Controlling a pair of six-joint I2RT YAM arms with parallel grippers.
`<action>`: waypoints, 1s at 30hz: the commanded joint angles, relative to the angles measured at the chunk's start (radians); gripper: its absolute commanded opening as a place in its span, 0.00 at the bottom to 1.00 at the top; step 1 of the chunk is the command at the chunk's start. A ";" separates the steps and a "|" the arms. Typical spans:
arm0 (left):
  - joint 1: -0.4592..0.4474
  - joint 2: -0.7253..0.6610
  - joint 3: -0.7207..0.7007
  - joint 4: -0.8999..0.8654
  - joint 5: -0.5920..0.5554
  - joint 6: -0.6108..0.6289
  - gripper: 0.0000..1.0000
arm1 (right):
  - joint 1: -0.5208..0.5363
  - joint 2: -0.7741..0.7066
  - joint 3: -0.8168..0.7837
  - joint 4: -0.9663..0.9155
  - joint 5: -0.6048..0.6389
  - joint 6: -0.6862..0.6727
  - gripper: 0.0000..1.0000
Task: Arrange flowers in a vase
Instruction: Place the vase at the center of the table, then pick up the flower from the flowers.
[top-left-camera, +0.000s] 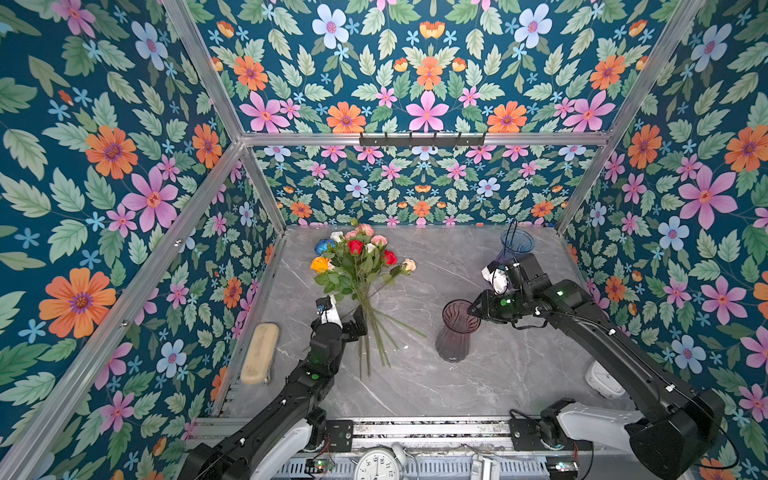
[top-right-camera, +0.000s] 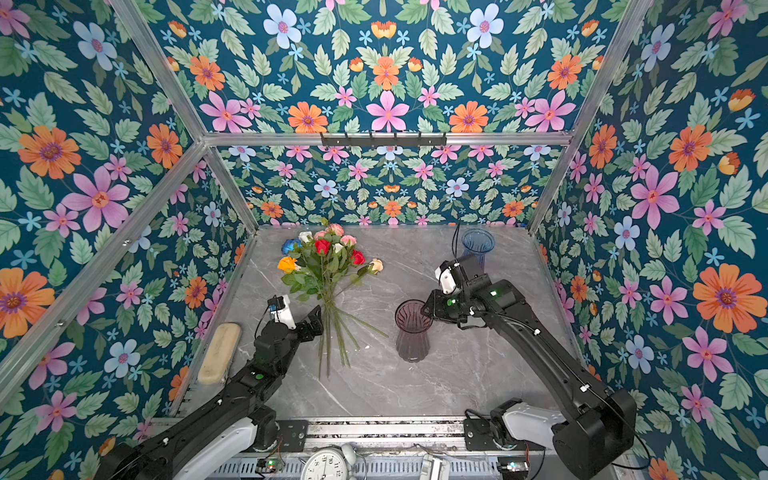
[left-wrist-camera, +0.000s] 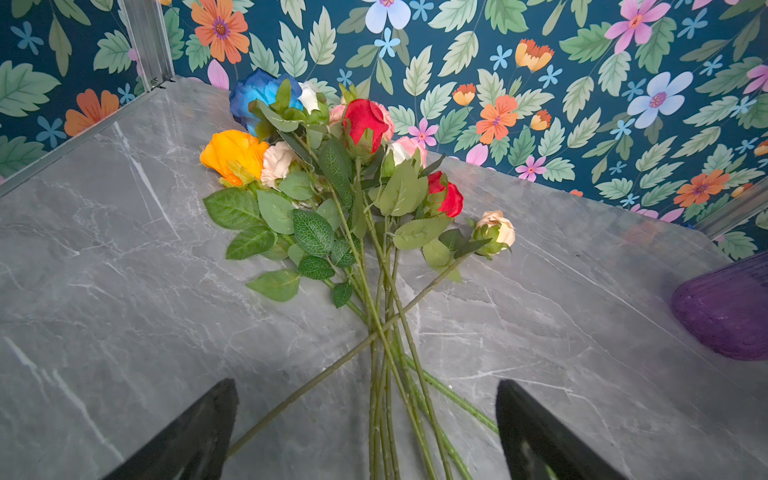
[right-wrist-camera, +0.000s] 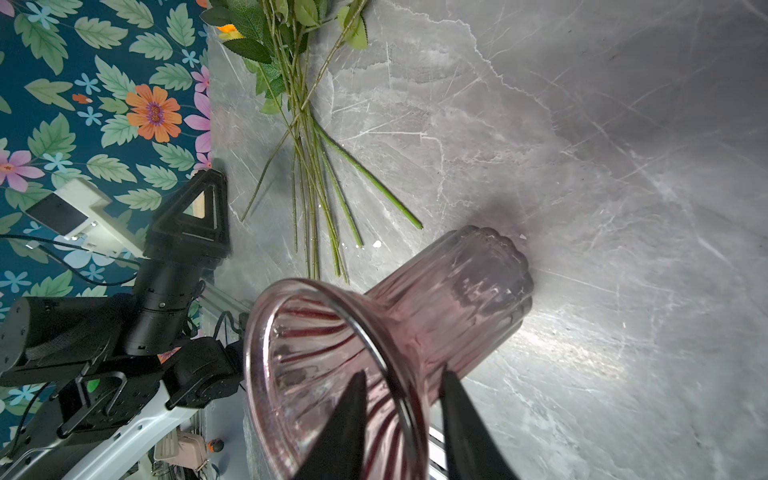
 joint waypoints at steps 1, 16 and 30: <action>0.000 0.005 0.005 0.023 0.001 -0.007 1.00 | 0.001 -0.001 0.028 -0.004 0.004 -0.020 0.59; 0.017 0.166 0.101 -0.037 0.028 -0.045 1.00 | -0.086 -0.294 -0.061 0.008 0.313 -0.055 0.63; 0.086 0.553 0.523 -0.278 0.114 -0.027 0.68 | -0.423 -0.426 -0.769 0.548 -0.026 0.130 0.40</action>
